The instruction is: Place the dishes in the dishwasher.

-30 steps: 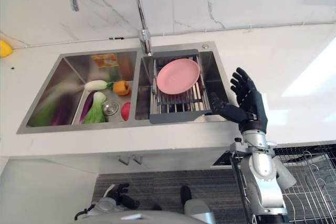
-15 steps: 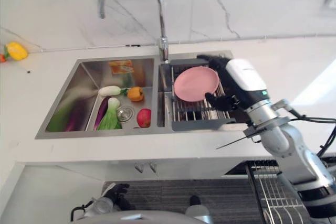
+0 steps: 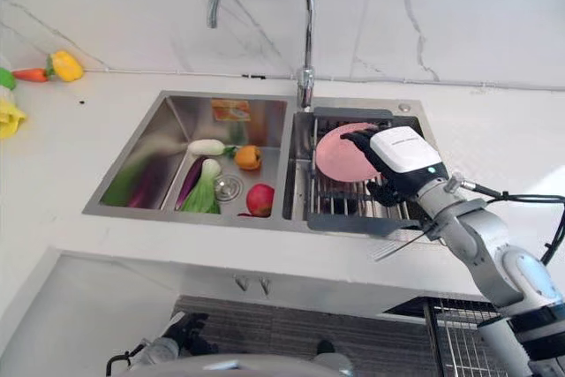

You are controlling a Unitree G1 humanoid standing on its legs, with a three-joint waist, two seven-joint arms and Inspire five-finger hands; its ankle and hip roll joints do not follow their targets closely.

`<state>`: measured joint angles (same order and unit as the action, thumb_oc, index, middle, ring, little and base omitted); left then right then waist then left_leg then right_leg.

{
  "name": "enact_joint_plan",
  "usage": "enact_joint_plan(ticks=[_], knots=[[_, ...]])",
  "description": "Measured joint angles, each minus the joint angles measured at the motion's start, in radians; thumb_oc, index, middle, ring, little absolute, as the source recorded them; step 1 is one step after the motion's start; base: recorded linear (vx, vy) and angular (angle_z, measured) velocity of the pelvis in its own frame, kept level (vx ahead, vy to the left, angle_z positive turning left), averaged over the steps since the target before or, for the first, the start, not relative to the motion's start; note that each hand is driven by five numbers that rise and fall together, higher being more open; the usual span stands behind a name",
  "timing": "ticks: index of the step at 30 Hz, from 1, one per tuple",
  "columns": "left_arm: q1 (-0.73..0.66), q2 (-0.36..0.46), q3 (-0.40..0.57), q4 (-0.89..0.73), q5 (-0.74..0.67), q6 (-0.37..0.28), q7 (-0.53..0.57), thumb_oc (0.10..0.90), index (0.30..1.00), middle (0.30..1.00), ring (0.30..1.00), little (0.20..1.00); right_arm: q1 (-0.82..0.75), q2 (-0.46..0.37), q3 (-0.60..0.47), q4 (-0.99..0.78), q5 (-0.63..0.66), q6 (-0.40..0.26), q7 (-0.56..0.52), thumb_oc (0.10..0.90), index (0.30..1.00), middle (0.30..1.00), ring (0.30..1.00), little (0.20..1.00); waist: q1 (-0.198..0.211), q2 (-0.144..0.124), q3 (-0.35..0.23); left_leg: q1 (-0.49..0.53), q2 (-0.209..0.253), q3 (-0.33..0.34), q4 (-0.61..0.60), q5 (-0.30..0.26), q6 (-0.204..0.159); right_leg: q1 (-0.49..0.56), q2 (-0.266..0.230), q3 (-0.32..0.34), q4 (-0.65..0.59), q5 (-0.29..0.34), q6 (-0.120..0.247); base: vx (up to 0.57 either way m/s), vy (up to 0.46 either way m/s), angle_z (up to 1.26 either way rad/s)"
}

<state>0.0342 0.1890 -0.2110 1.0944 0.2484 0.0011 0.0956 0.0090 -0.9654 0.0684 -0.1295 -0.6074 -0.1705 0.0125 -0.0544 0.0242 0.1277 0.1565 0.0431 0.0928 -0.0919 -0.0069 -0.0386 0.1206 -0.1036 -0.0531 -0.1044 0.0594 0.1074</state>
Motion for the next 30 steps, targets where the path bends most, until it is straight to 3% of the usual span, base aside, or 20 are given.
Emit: enact_joint_plan(ticks=[11,16,19,22,23,24,26,30], knots=[[0.039,-0.003,-0.001,-0.048,-0.002,-0.014,-0.016,0.800,0.900,0.900,0.900,0.900,0.007,0.054,-0.005,0.110,-0.137,0.037,-0.026,0.800,0.900,0.900,0.900,0.900,0.007,0.028,-0.006,-0.008,0.000,-0.022,0.001,0.004,0.003,0.001,0.000,-0.018,0.000,0.004,-0.003,-0.02,0.003,0.05],[0.033,-0.004,0.000,-0.043,-0.002,-0.017,-0.013,0.800,0.900,0.900,0.900,0.900,-0.037,0.057,0.053,0.224,-0.216,0.044,-0.074,0.800,0.900,0.900,0.900,0.900,0.031,0.028,-0.006,-0.007,0.000,-0.024,0.001,0.008,0.003,0.003,0.000,-0.023,0.000,0.004,-0.003,0.00,0.000,0.00],[0.027,-0.005,-0.001,-0.029,-0.002,-0.023,-0.004,0.800,0.900,0.900,0.900,0.900,-0.128,0.062,0.152,0.373,-0.279,0.064,-0.133,0.800,0.900,0.900,0.900,0.900,0.049,0.028,-0.007,-0.011,0.000,-0.036,0.001,0.012,0.002,0.005,0.000,-0.034,0.000,0.004,-0.003,-0.02,-0.004,0.10],[0.027,-0.006,0.000,-0.019,-0.003,-0.027,0.010,0.800,0.900,0.900,0.900,0.900,-0.139,0.062,0.168,0.378,-0.324,0.066,-0.167,0.800,0.900,0.900,0.900,0.900,0.049,0.027,-0.006,-0.019,0.001,-0.051,0.001,0.015,0.000,0.005,0.000,-0.050,-0.001,0.004,-0.003,-0.01,-0.002,0.16],[0.024,-0.007,-0.001,-0.009,-0.003,-0.034,0.018,0.800,0.900,0.900,0.900,0.900,-0.172,0.063,0.207,0.424,-0.356,0.078,-0.204,0.480,0.420,0.420,0.420,0.420,0.049,0.027,-0.006,-0.020,0.000,-0.054,0.001,0.016,0.000,0.006,0.000,-0.052,-0.001,0.004,-0.003,-0.01,-0.001,0.07],[0.018,-0.007,-0.002,-0.001,-0.003,-0.035,0.022,0.800,0.900,0.900,0.900,0.900,-0.200,0.063,0.234,0.464,-0.376,0.083,-0.218,0.400,0.300,0.300,0.300,0.300,0.051,0.027,-0.006,-0.021,0.000,-0.055,0.001,0.017,0.000,0.006,0.000,-0.055,-0.001,0.004,-0.003,-0.01,0.001,0.10],[0.017,-0.008,-0.002,0.000,-0.003,-0.036,0.029,0.800,0.900,0.900,0.900,0.900,-0.209,0.064,0.241,0.479,-0.392,0.086,-0.223,0.400,0.300,0.300,0.300,0.300,0.053,0.028,-0.006,-0.026,0.000,-0.061,0.001,0.020,-0.001,0.005,0.000,-0.059,-0.001,0.004,-0.003,-0.01,-0.001,0.12],[0.019,-0.011,-0.002,0.012,-0.003,-0.037,0.063,0.800,0.900,0.900,0.900,0.900,-0.212,0.073,0.241,0.496,-0.465,0.143,-0.336,0.400,0.300,0.300,0.300,0.300,0.062,0.031,-0.007,-0.036,0.001,-0.083,0.001,0.028,-0.002,0.004,0.001,-0.079,-0.001,0.004,-0.003,-0.01,-0.008,0.15]])
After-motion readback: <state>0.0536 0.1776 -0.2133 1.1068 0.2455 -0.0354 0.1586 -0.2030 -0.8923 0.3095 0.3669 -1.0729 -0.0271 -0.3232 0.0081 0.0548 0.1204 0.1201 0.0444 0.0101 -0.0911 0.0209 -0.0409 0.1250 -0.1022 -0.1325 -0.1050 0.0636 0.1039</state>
